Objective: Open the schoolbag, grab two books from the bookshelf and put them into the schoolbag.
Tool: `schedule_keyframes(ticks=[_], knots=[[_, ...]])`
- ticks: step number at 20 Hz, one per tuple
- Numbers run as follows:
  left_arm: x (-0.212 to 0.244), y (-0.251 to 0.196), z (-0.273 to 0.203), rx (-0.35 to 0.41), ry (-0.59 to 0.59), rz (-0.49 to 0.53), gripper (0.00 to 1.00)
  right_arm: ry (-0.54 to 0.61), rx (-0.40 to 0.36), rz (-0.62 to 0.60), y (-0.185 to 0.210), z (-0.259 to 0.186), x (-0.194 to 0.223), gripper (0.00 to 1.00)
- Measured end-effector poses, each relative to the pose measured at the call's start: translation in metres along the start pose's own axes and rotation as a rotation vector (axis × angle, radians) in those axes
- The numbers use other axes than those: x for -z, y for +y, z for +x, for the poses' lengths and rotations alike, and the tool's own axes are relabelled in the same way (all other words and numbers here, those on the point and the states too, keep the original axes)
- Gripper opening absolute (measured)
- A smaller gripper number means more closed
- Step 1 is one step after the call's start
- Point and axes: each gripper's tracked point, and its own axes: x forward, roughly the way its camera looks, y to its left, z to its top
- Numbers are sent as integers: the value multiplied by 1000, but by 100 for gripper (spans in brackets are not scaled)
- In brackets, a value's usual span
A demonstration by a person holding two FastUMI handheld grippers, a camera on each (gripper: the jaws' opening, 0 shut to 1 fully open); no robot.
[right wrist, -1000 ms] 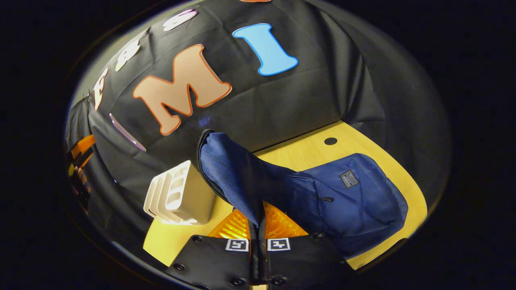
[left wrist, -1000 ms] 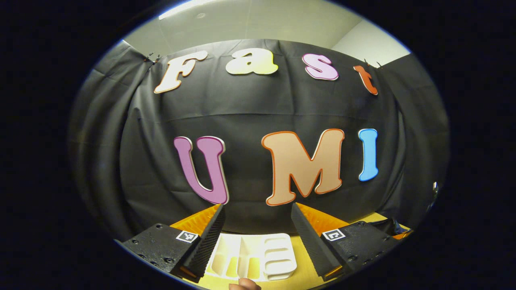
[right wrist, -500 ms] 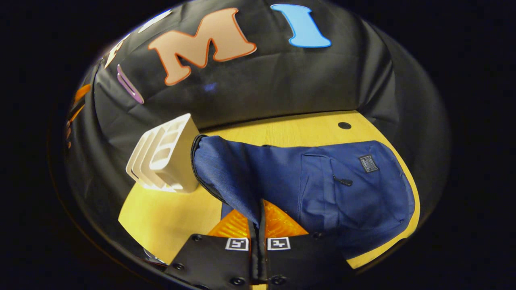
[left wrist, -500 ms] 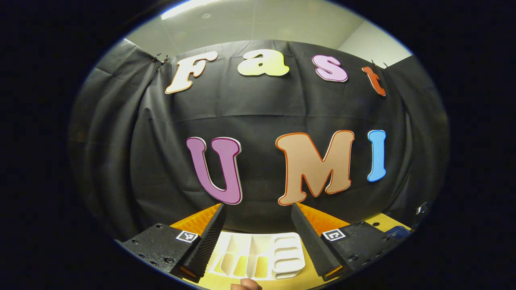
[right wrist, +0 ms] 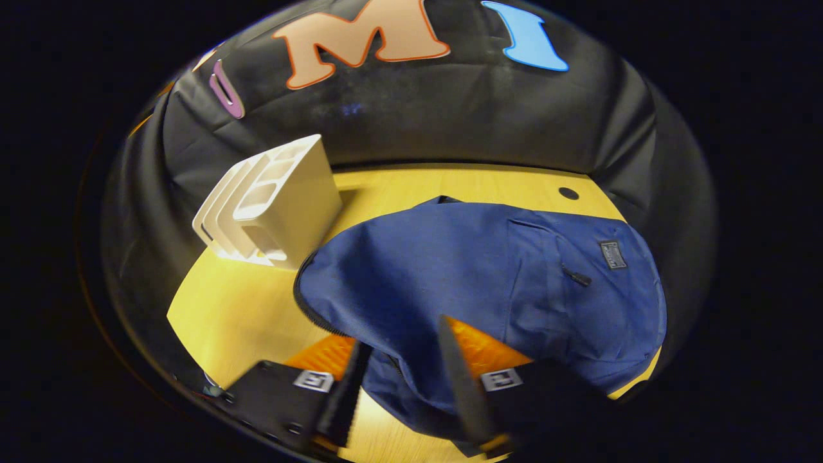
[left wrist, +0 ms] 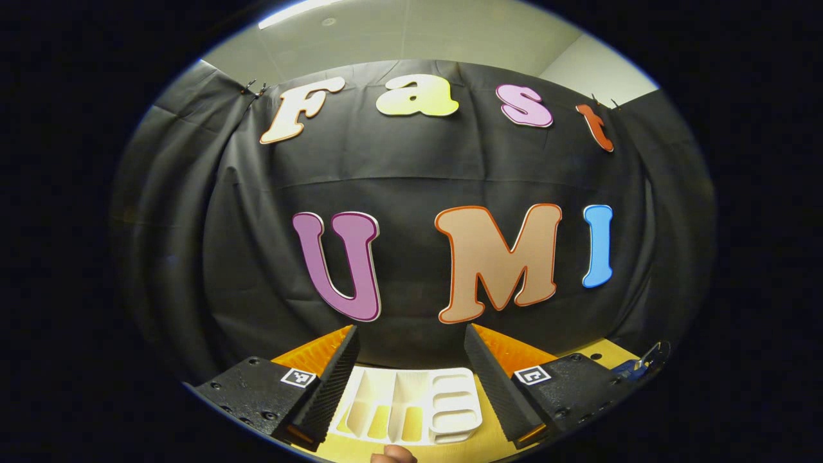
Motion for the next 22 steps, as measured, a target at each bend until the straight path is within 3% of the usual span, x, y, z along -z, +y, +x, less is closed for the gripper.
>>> schedule_keyframes(ticks=[3, 4, 5, 10, 11, 12, 16, 22], knots=[[2, -1, -1, 3, 3, -16, 100, -33, 22, -115, 8, -11, -5, 100], [2, -1, -1, 5, 4, -18, 96, -45, 15, -135, 15, -18, -7, 100], [2, 1, -3, 0, 2, -19, 99, -64, -7, -139, 26, -26, -12, 100], [6, 5, -10, -8, 10, -52, 96, -200, -33, -137, 51, -87, -55, 98], [7, 4, -11, -7, 12, -63, 100, -230, -29, -129, 54, -98, -65, 99], [9, 3, -15, -5, 13, -75, 95, -265, -15, -121, 53, -111, -77, 100], [22, -8, -30, 31, 14, -114, 99, -412, 38, -104, 50, -158, -128, 98], [48, -20, -57, 55, 40, -98, 94, -569, 94, -106, 51, -201, -176, 98]])
